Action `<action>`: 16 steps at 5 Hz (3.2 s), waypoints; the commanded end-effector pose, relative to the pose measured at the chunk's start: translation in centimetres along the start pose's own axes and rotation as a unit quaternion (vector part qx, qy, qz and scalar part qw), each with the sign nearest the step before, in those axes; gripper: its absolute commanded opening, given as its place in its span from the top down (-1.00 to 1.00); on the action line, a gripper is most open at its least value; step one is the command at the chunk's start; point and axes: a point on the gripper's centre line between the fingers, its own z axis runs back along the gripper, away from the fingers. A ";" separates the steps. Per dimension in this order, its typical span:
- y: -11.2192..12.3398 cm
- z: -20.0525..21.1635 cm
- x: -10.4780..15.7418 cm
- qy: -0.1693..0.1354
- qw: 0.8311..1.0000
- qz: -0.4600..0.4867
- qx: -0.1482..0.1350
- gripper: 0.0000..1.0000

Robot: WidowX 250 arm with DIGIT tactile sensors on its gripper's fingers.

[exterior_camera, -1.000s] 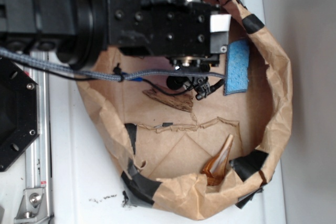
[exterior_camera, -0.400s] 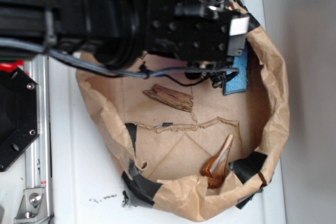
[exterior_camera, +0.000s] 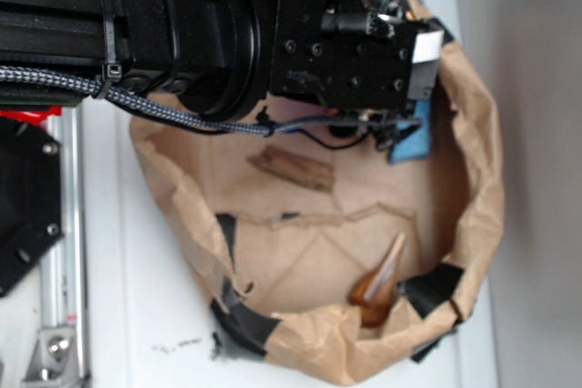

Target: Grab the yellow duck.

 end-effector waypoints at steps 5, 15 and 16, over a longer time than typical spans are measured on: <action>-1.6 3.6 -2.4 -0.036 0.993 -0.081 -0.083 -1.00; -6.1 -1.9 -2.9 0.032 0.979 -0.122 -0.163 -1.00; -7.5 -0.9 -5.0 0.038 0.971 -0.152 -0.178 -1.00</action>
